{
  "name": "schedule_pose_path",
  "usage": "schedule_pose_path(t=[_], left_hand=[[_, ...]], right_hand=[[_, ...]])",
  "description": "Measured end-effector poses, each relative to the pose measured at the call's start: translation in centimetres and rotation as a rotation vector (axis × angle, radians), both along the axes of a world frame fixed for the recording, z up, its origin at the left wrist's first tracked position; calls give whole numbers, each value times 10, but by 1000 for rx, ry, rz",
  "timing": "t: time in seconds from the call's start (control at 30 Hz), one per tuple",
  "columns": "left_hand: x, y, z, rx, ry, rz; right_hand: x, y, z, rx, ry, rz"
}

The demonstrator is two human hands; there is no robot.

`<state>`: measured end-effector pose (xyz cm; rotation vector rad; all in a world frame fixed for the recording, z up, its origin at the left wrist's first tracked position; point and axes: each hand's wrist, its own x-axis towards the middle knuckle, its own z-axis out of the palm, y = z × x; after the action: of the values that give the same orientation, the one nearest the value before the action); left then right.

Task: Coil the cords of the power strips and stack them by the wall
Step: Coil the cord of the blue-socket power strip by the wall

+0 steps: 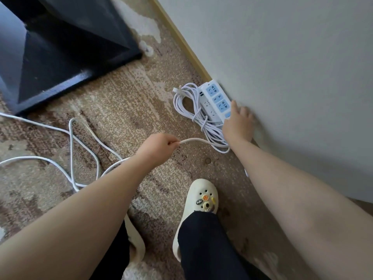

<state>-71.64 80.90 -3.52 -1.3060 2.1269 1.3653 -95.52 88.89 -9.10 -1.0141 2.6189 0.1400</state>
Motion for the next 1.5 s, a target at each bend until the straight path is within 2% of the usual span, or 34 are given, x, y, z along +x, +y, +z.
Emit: schedule_pose_path(t=[0.1,0.27,0.37,0.5,0.57,0.7,0.8,0.87,0.97,1.07,1.2,1.33,1.5], left_hand=[[-2,1,-1,-16,24,-30],[12,1,-4,47,41,-154],[16,1,-6,81,28,-165],[6,-3,-8,3,18,-106],[0,-3,-6,-34,10,-96],[-13,0,1,-41,61,-80],[-22,1,8,-58,112,-13],[-26,1,13,-51,133,10],[-20,-3,20,-60,100,-38],[18,-20,26,-70,-35,-53],[95,-45,39,-113,-102,136],[98,-43,64,-136,-37,210],[56,-41,100,-170,146,279]], right_hand=[[5,1,-4,49,63,187],[7,7,-18,17,64,348],[0,6,-18,1,76,363],[0,0,-11,64,45,307],[7,2,-2,-14,-106,271],[35,26,25,-438,-553,147],[44,37,40,-396,-784,150],[40,36,40,-358,-759,213],[34,27,39,-326,-624,282],[17,20,35,-307,-534,197],[-7,16,40,-262,-422,96],[6,4,60,-236,-434,173],[40,-16,111,-258,-544,413]])
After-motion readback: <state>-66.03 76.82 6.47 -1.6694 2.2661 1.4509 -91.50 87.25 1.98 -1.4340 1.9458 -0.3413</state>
